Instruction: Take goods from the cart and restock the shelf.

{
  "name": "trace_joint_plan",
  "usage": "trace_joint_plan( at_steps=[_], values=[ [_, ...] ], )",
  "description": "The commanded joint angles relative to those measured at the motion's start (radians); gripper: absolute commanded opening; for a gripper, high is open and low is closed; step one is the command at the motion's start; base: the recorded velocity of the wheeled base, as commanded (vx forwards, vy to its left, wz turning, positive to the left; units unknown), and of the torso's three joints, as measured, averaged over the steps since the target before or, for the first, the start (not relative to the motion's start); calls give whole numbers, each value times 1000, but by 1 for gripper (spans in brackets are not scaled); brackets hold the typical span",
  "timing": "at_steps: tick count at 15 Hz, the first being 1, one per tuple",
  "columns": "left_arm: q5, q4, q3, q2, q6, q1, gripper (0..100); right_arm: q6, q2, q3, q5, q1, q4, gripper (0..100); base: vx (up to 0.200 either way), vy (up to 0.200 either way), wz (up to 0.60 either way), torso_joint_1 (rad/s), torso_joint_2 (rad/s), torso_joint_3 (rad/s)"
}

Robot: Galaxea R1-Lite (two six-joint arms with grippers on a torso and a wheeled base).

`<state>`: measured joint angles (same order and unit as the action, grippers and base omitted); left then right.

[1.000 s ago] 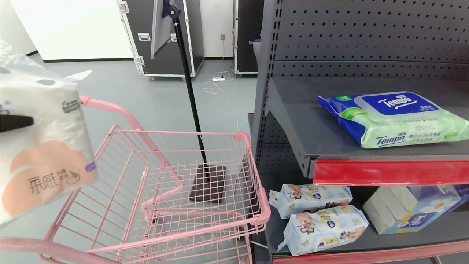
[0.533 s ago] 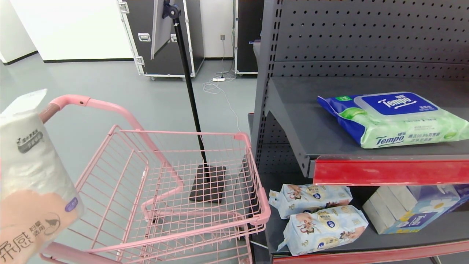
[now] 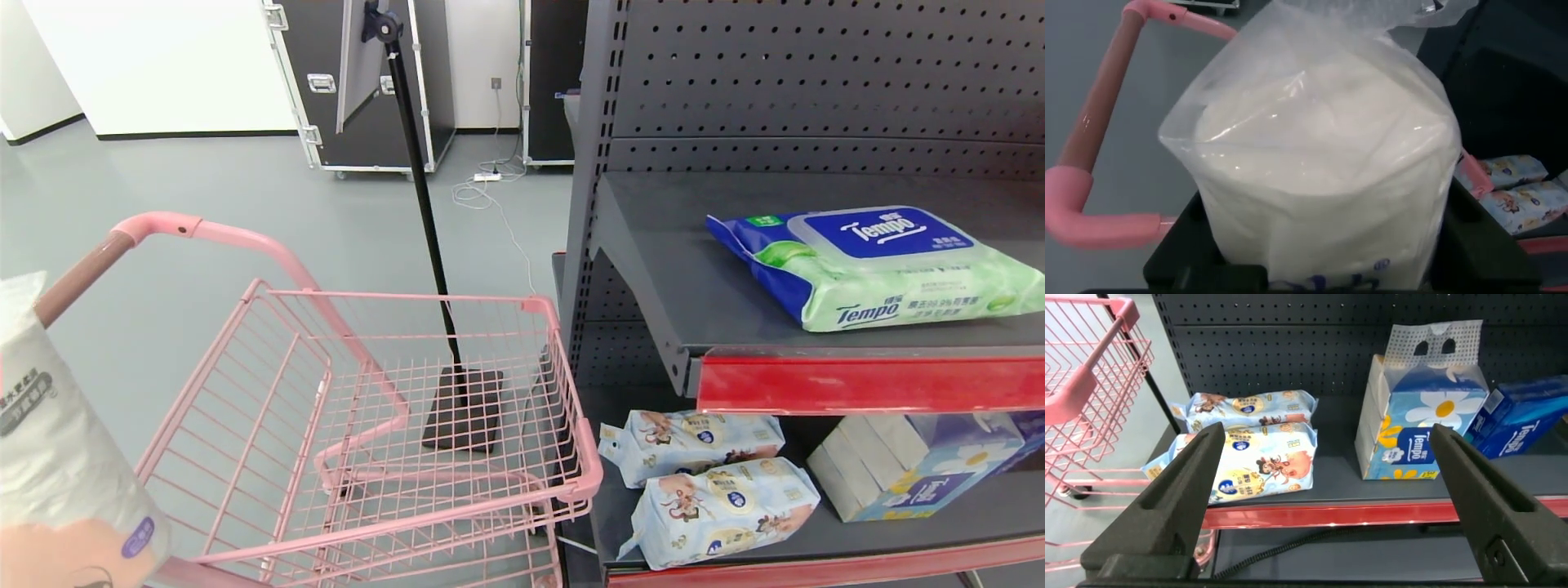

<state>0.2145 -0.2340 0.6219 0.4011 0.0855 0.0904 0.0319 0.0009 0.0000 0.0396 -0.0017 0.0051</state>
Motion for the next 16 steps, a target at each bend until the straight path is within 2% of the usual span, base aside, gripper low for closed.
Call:
trace_joint_plan(
  at_steps=[1, 10, 13, 16],
  values=[
    [0, 1, -7, -28, -1, 2, 0, 0, 1, 0, -1, 0, -1, 100, 0, 0, 0, 71, -242, -168],
    [13, 22, 9, 12, -7, -12, 0, 0, 1, 0, -1, 0, -1, 100, 0, 0, 0, 161, -512, -347],
    [14, 22, 56, 41, -7, -17, 0, 0, 1, 0, -1, 0, -1, 100, 0, 0, 0, 222, -587, -370],
    [14, 24, 88, 79, -24, -18, 0, 0, 1, 0, -1, 0, -1, 100, 0, 0, 0, 176, -439, -273]
  ],
)
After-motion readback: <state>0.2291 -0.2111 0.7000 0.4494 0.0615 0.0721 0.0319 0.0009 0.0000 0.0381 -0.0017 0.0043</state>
